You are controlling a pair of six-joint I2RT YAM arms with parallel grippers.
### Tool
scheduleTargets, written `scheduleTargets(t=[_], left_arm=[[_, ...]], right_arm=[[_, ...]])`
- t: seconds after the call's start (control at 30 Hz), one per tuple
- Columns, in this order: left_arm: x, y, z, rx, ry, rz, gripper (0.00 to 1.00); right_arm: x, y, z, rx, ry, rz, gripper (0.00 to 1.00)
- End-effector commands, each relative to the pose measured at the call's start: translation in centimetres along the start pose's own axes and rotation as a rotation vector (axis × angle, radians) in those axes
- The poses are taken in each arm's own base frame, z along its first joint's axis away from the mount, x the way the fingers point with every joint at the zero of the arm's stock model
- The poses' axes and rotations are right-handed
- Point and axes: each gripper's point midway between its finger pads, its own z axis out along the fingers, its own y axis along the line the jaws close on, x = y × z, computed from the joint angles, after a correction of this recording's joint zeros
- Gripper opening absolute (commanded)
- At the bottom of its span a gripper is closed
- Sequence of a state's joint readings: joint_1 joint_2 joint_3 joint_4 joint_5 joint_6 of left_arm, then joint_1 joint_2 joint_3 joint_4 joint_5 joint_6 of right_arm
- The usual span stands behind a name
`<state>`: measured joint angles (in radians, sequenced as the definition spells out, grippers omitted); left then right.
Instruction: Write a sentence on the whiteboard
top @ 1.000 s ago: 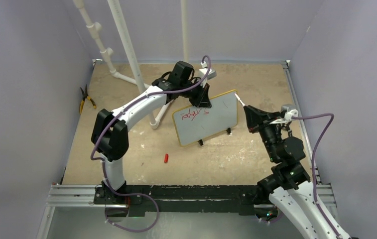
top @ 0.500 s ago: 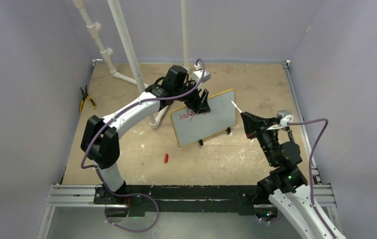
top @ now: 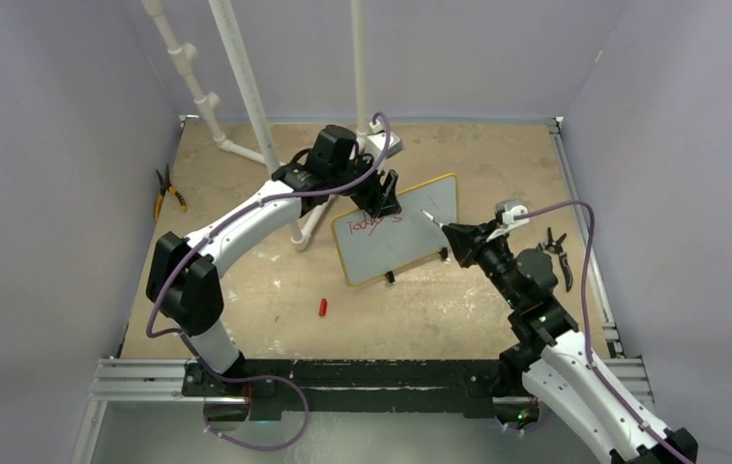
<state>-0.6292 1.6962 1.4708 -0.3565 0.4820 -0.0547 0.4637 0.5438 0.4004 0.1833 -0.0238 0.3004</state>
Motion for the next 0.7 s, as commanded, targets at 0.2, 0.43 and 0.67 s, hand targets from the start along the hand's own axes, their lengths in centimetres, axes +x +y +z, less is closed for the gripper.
scheduleTargets(t=[0.2,0.43,0.67], left_arm=[[-0.4,0.6,-2.7,-0.089,-0.029,0.060,0.38],[-0.2,0.6,-2.4,-0.079,-0.022,0.057,0.24],[0.0,0.5,-2.3,-0.071,-0.020,0.055,0.14]], right_arm=[[1.5,4.1,1.1,-0.236,0.084,-0.047,0.00],[4.2,7.4,1.5,-0.330,0.172,-0.063,0.00],[4.8,8.0,2.3,-0.314,0.183,-0.072,0.00]])
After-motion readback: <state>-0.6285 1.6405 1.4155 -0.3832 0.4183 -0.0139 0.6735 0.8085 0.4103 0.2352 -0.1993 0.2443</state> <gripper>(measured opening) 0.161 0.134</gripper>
